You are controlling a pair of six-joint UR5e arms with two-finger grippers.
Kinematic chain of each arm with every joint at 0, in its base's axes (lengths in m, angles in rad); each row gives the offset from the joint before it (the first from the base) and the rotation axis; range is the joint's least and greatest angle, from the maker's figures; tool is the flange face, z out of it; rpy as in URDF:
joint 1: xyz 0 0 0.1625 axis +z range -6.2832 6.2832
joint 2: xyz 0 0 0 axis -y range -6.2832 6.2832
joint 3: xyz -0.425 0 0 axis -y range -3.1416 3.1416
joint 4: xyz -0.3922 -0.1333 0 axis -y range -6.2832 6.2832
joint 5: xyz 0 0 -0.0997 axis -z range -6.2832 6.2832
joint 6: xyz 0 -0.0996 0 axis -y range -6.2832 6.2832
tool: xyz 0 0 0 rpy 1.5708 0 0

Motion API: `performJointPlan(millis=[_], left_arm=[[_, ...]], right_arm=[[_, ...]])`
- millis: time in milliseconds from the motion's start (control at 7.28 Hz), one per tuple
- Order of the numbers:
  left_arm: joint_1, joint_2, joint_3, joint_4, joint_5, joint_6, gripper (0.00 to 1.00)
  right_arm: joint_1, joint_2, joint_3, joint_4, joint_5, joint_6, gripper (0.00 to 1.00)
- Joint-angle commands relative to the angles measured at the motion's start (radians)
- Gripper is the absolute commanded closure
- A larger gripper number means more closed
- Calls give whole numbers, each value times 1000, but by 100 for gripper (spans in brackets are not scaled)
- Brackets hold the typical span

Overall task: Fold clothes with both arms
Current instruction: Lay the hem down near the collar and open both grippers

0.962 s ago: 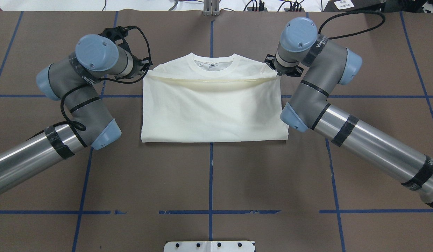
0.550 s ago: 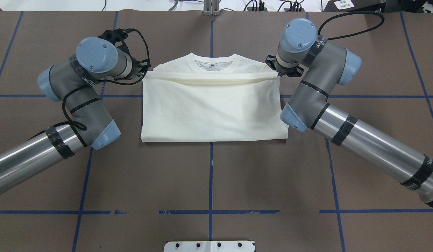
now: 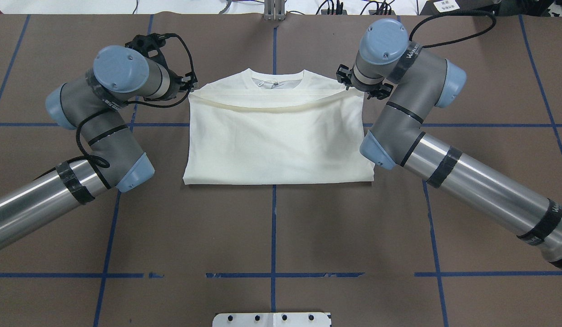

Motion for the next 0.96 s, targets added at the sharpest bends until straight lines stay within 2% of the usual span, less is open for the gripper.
performJointPlan(millis=[0, 137, 275, 412, 824], left_arm=[[-4, 62, -115, -6, -5, -9, 44], [-3, 73, -130, -7, -5, -6, 44], [0, 72, -132, -7, -5, -6, 44], [2, 69, -134, -9, -2, 0, 44], [2, 61, -132, -7, 15, 2, 45]], right_arm=[[-70, -205, 278, 3, 17, 142, 21], [-110, -283, 329, 4, 9, 186, 21], [-151, -299, 345, 4, -16, 261, 17], [-193, -299, 344, 3, -79, 325, 17], [-221, -319, 350, 3, -83, 338, 18]])
